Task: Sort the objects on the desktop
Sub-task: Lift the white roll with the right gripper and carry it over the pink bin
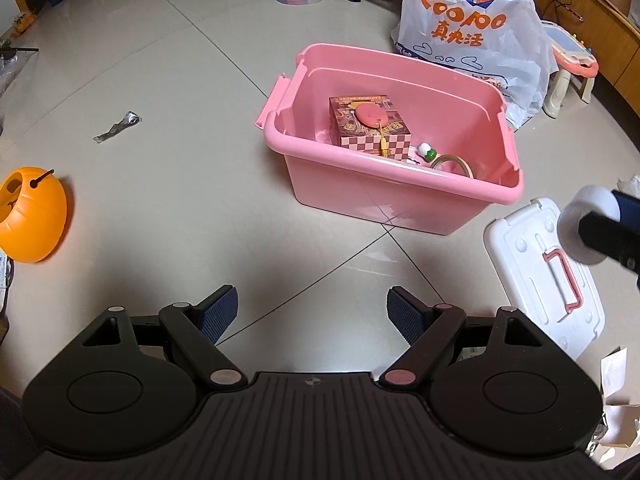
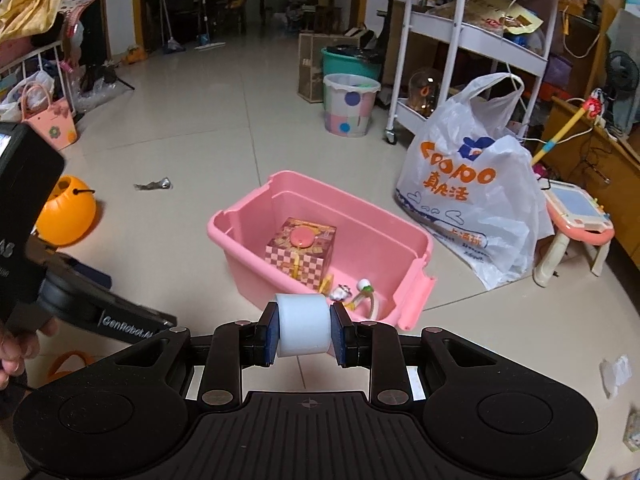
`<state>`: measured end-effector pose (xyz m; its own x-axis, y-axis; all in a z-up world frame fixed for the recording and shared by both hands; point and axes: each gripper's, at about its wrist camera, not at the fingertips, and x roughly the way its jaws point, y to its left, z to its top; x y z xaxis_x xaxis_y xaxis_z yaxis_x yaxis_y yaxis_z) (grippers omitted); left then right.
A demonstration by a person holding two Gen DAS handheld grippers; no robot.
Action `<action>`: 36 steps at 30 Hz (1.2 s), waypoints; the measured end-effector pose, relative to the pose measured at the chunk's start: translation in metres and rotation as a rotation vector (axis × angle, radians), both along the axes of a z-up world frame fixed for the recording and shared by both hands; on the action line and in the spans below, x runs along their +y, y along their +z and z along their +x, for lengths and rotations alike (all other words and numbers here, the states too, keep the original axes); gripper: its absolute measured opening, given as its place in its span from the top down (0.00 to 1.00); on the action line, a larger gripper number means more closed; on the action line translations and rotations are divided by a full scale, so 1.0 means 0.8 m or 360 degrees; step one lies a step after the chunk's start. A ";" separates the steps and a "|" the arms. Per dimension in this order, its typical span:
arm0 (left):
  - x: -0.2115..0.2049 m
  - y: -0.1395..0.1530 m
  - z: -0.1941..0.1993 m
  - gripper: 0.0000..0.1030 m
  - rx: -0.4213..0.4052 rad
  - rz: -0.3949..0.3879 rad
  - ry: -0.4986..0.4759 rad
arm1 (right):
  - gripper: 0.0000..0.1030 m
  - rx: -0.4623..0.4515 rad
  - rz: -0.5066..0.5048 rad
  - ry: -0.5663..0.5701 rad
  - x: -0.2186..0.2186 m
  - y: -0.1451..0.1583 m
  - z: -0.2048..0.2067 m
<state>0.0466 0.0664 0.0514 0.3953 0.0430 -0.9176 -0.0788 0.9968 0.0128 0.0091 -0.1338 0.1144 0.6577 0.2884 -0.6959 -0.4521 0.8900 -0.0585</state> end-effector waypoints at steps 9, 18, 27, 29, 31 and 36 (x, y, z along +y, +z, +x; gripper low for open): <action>-0.011 -0.002 0.006 0.19 -0.0031 0.0039 -0.0038 | 0.77 0.0016 0.0020 -0.0045 0.002 0.000 0.034; -0.009 -0.010 0.029 0.19 -0.0060 0.0079 -0.0021 | 0.77 0.0066 0.0008 -0.0036 0.007 -0.007 0.087; -0.008 -0.027 0.050 0.19 -0.0015 0.0035 0.0012 | 0.77 0.0112 -0.0002 -0.0053 0.012 -0.020 0.135; -0.007 -0.030 0.053 0.19 -0.0017 0.0042 0.0035 | 0.77 0.0121 -0.0005 -0.0060 0.013 -0.025 0.144; -0.006 -0.033 0.057 0.19 -0.0017 0.0052 0.0052 | 0.77 0.0135 -0.0007 -0.0069 0.014 -0.032 0.152; -0.007 -0.042 0.063 0.19 0.0016 0.0008 0.0067 | 0.77 0.0169 -0.0011 -0.0091 0.015 -0.048 0.172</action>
